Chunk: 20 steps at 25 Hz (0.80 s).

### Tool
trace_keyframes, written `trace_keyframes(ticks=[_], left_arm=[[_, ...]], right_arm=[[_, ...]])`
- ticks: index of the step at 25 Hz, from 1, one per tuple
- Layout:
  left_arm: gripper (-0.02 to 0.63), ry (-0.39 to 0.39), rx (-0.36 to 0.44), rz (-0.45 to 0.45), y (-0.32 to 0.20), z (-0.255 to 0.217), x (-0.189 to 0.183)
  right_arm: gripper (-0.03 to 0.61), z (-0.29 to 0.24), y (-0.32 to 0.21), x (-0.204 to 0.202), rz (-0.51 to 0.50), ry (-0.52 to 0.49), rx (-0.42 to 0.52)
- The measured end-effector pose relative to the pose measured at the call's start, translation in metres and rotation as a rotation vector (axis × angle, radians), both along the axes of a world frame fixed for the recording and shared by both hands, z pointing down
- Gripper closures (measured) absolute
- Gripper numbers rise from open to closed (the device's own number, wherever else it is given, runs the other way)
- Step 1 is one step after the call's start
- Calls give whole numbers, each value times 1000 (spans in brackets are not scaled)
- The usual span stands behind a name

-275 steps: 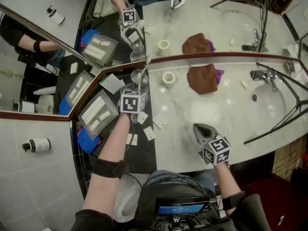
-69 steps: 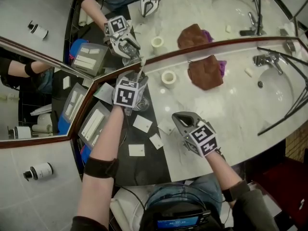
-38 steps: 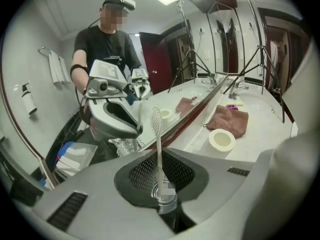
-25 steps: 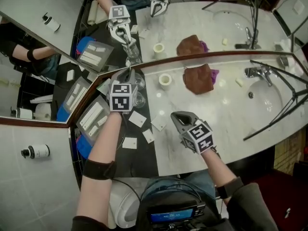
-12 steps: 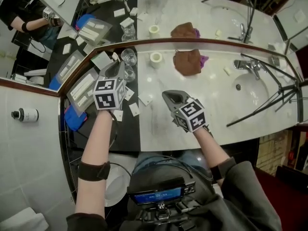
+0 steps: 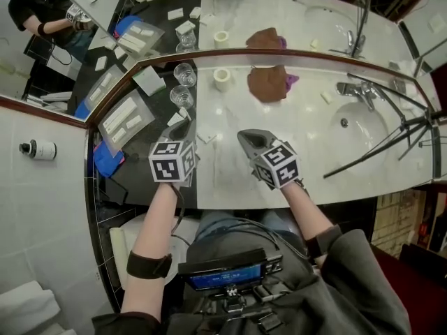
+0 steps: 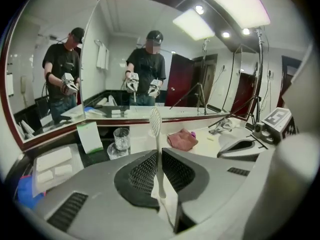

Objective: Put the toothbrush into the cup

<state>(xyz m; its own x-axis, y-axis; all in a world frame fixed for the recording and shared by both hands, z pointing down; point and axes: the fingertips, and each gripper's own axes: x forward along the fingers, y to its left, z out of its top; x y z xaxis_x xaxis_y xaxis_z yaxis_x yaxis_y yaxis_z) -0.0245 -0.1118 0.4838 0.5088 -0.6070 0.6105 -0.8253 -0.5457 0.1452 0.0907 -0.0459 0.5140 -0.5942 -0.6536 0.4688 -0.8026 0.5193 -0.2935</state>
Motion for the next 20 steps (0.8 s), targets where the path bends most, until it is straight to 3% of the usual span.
trace_keyframes(ticks=[7, 14, 20], left_arm=[[578, 47, -197, 61, 66, 52, 41], [578, 6, -345, 132, 110, 106, 76], [579, -57, -465, 122, 122, 144, 85]], right_arm=[[572, 6, 21, 24, 40, 0, -13], [572, 18, 39, 53, 87, -2, -34], [572, 26, 50, 74, 127, -6, -51]])
